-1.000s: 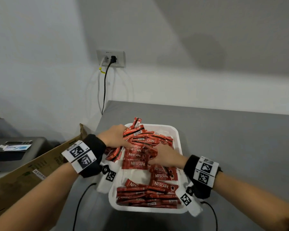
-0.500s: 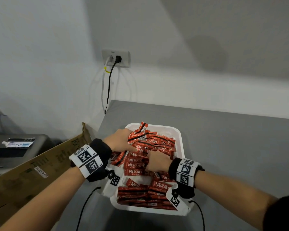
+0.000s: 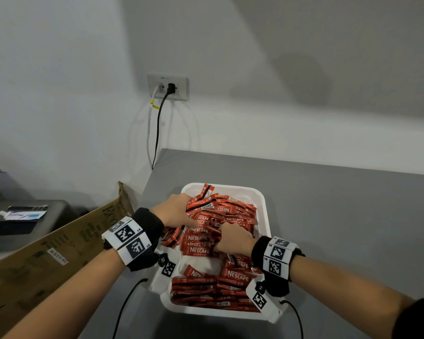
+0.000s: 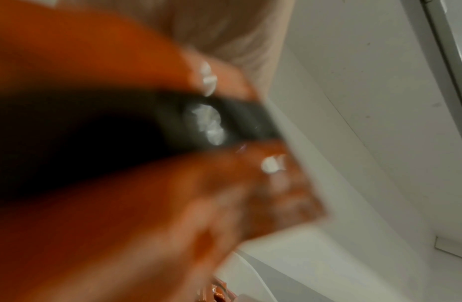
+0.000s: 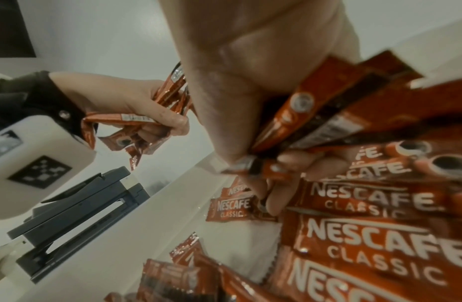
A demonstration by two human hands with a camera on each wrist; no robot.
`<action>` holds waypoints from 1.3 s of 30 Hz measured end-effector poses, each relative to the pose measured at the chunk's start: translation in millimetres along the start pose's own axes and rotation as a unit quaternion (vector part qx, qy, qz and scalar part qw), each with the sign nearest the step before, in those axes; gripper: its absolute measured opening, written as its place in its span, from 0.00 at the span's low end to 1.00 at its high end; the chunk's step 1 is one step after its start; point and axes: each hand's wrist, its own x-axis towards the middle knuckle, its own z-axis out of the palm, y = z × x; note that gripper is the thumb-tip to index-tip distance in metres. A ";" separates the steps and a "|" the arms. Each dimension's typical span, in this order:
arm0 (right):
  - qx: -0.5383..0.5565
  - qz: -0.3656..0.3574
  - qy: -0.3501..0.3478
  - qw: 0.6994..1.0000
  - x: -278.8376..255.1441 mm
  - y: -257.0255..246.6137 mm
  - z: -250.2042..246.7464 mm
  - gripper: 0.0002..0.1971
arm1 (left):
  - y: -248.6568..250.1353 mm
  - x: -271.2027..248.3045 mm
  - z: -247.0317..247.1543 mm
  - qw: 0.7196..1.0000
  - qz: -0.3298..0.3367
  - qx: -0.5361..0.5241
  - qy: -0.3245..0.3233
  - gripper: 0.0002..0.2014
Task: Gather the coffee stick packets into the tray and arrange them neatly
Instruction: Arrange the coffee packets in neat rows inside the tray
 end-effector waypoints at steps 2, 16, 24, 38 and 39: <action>-0.007 -0.009 0.010 1.000 -0.9 -3.0 0.7 0.09 | -0.6 1.3 -0.2 1.000 0.004 0.004 0.000 0.21; 0.162 -0.084 0.033 0.983 -15.3 -4.9 -18.0 0.06 | -12.3 0.7 6.2 0.999 0.008 -0.021 0.041 0.15; 0.501 -0.117 0.302 0.803 -29.9 -11.2 -46.4 0.11 | 12.7 -8.7 13.3 0.943 0.078 -0.322 -0.016 0.12; 0.539 -0.121 0.240 0.798 -35.5 22.2 -46.2 0.09 | 9.7 -3.3 4.3 0.970 0.078 -0.203 0.107 0.10; 0.530 -0.133 0.232 0.805 -37.4 21.2 -47.7 0.07 | 10.4 -3.4 4.9 0.972 0.085 -0.195 0.097 0.11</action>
